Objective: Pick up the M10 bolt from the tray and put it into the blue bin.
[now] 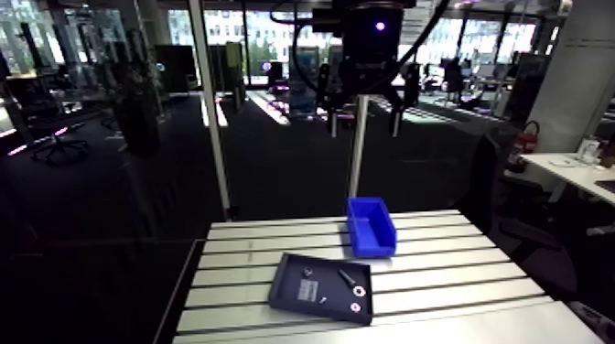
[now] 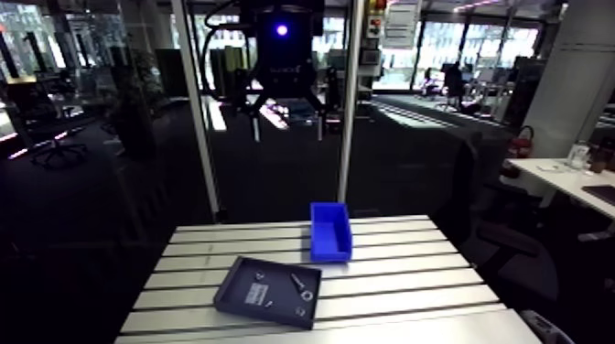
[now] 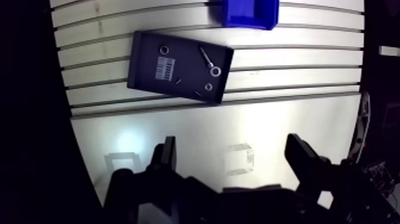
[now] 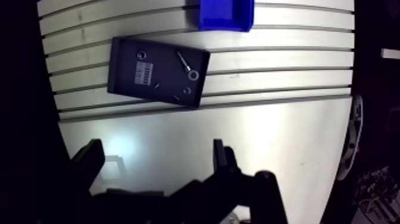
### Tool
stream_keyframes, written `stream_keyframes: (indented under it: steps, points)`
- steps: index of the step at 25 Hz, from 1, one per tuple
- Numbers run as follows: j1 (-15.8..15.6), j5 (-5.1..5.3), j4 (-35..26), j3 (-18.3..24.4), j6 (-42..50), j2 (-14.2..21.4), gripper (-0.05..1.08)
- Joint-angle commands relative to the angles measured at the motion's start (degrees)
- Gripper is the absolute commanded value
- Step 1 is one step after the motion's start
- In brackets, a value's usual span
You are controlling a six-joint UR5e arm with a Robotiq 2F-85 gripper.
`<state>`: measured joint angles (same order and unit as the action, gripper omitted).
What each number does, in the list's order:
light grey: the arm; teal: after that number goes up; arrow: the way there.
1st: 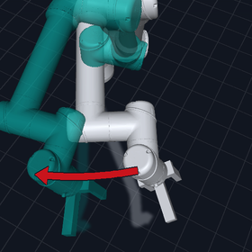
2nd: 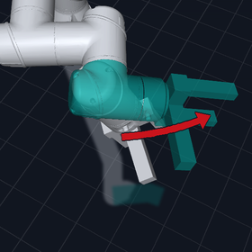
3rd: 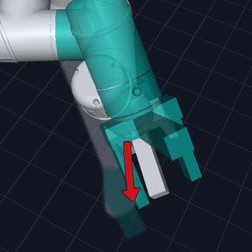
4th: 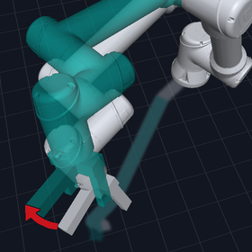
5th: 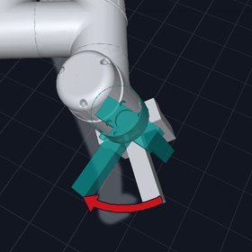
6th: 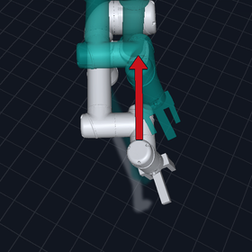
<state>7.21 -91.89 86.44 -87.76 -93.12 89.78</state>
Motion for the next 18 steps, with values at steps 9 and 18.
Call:
stream_keyframes:
  steps: [9,18]
  points:
    - [0.09,1.23,-0.17,1.67,0.44,0.09,0.01]
    - [-0.18,0.79,0.0,1.23,-0.53,-0.26,0.01]
